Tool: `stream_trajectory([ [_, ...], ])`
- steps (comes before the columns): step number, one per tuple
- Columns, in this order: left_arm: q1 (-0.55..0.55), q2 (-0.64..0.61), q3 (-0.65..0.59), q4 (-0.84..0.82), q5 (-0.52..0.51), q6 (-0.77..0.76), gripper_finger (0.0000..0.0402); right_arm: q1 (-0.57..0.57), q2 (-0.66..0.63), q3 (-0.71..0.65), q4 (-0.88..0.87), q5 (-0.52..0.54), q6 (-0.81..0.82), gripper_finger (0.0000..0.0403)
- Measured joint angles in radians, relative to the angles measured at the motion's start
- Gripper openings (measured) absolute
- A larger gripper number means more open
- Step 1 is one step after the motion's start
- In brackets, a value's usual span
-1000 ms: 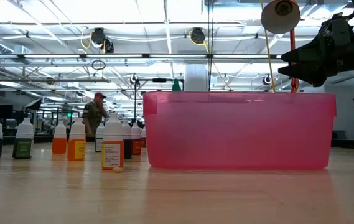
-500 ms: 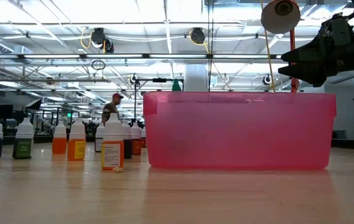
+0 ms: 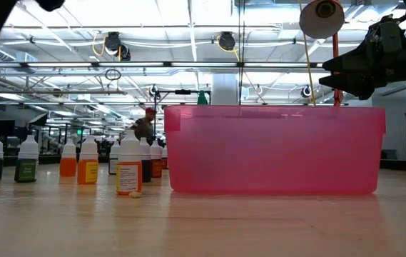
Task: Pick & Place food coloring
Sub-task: Put the big blue food coloring into the red bin
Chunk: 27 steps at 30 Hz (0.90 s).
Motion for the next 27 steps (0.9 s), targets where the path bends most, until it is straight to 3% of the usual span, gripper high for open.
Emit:
stream_trajectory([
  [6,-0.069,0.011,-0.004,0.001,0.021,-0.161,0.0269,0.000,0.000,0.000,0.000,0.000,0.000,0.0279],
  [13,-0.158,0.012,-0.096,0.033,0.049,-0.336,0.0269,0.000,0.000,0.000,0.000,0.000,0.000,0.0279],
  [21,-0.196,0.012,-0.239,0.234,0.063,-0.349,0.0269,0.000,0.000,0.000,0.000,0.000,0.000,0.0279],
  [27,-0.200,0.012,-0.325,0.268,0.101,-0.345,0.0269,0.000,0.000,0.000,0.000,0.000,0.000,0.0279],
])
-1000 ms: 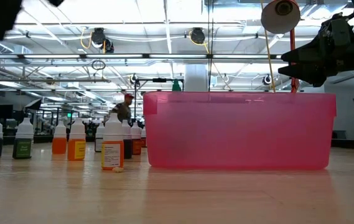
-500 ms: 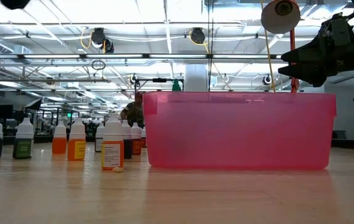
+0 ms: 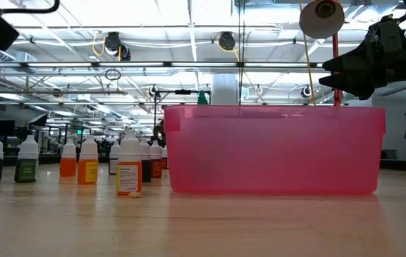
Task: Pick & Place food coloring
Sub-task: Put the big blue food coloring into the red bin
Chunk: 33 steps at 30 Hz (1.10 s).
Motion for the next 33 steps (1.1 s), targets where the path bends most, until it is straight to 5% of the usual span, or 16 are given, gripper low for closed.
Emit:
stream_trajectory([
  [19,0.001,0.000,0.008,0.020,-0.143,0.060,0.0269,0.000,0.000,0.000,0.000,0.000,0.000,0.0279],
  [33,0.001,0.000,-0.097,0.112,-0.126,0.082,0.0269,0.000,0.000,0.000,0.000,0.000,0.000,0.0279],
])
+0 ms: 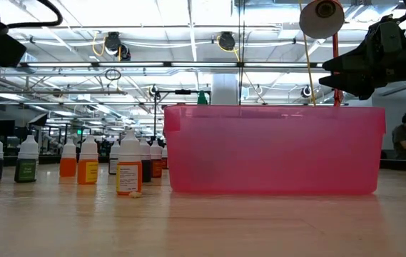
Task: Pick & Place food coloring
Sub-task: Put the big blue food coloring into the red bin
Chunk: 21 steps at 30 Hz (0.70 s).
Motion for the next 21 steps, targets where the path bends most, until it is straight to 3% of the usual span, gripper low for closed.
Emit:
stream_trajectory([
  [21,0.001,0.000,-0.013,0.039,-0.063,-0.020,0.0269,0.000,0.000,0.000,0.000,0.000,0.000,0.0279],
])
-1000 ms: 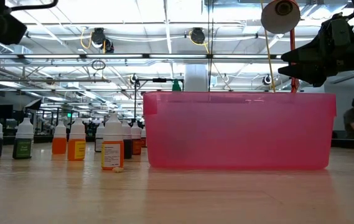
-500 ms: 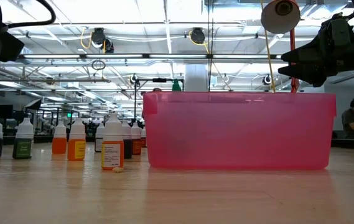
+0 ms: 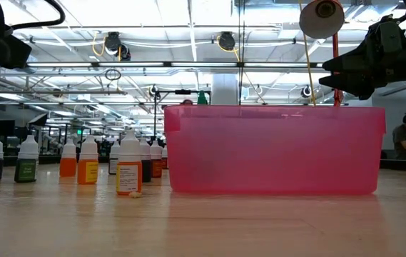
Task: Pick & Place food coloring
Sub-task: Put the big blue food coloring into the red bin
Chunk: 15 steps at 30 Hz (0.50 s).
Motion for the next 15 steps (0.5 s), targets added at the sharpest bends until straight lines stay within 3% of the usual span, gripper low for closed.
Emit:
stream_trajectory([
  [15,0.001,0.000,0.000,-0.003,0.002,-0.013,0.0268,0.000,0.000,0.000,0.000,0.000,0.000,0.0279],
])
